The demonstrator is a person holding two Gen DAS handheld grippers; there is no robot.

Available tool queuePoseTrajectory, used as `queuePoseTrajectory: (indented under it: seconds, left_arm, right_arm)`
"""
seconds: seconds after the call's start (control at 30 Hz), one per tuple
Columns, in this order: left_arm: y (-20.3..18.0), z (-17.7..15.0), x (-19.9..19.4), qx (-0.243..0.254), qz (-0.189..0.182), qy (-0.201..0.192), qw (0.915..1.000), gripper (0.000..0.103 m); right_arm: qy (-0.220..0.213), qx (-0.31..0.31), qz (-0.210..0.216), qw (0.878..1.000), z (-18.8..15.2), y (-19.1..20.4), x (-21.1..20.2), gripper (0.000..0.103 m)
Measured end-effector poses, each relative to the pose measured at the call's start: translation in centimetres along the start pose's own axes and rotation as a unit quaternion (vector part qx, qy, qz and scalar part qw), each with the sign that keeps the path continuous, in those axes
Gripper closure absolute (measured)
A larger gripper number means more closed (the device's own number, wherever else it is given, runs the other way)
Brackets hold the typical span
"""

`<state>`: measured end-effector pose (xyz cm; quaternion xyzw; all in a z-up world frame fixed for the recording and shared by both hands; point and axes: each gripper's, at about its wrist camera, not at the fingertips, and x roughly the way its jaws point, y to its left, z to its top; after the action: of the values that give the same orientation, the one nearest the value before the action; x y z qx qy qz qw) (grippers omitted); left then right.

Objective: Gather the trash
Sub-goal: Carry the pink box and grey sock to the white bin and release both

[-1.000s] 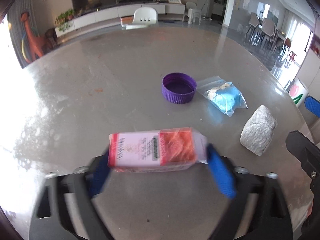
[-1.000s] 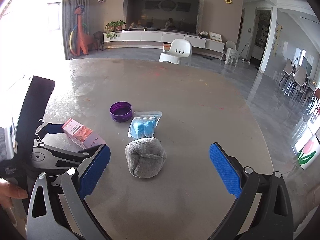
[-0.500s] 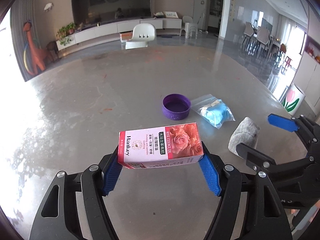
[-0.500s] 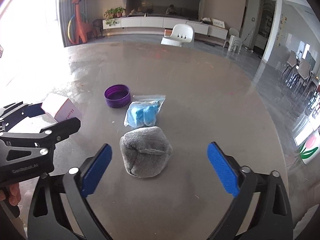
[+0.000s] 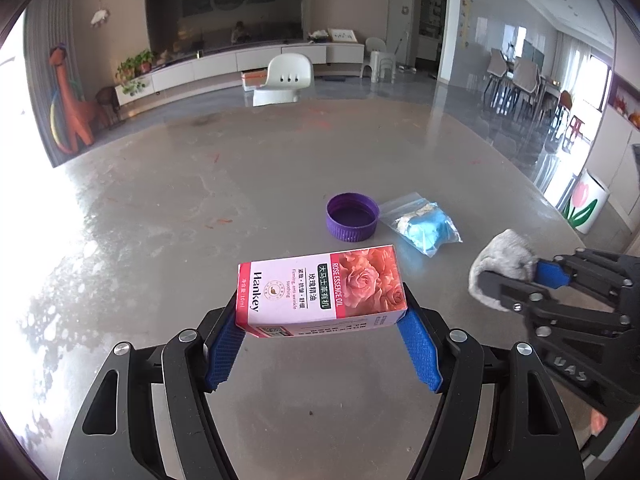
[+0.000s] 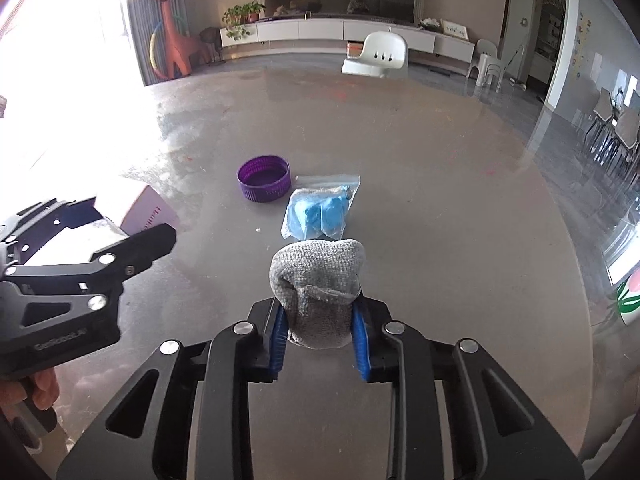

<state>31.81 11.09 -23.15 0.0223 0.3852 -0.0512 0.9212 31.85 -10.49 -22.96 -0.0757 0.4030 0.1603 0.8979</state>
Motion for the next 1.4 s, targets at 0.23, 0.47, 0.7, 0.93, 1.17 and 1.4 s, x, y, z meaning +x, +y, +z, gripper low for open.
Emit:
queuePoseTrajectory:
  seconds: [0.23,0.47,0.7,0.93,1.17,1.4]
  left_arm:
    - [-1.4,-0.1,-2.1,0.014,-0.004,-0.012,0.9998,0.034]
    - [-5.7,-0.8,-5.6,0.036,-0.032,-0.021,0.9986,0.034]
    - [-11.6,-2.7,-8.4,0.058,-0.073,-0.016,0.9955,0.034]
    - [-18.8,-4.1,-11.1,0.114,-0.104,-0.023,0.9878,0.033]
    - [-24.7,-5.4,-12.4,0.145,-0.143,-0.019,0.9790,0.033]
    - [-30.1,-7.5,-12.9,0.186,-0.179,-0.010,0.9660,0.033]
  right_arm:
    - [-0.041,-0.001,-0.016,0.999,-0.8,-0.6,-5.8,0.074]
    - [-0.060,0.009,-0.039,0.997,-3.0,-2.5,-11.1,0.074]
    - [-0.076,0.034,-0.065,0.994,-5.9,-4.7,-15.8,0.074]
    - [-0.083,0.075,-0.100,0.989,-10.4,-8.3,-19.7,0.074]
    - [-0.081,0.121,-0.130,0.981,-15.0,-11.6,-22.3,0.074]
    - [-0.074,0.153,-0.164,0.972,-19.0,-14.6,-24.5,0.074]
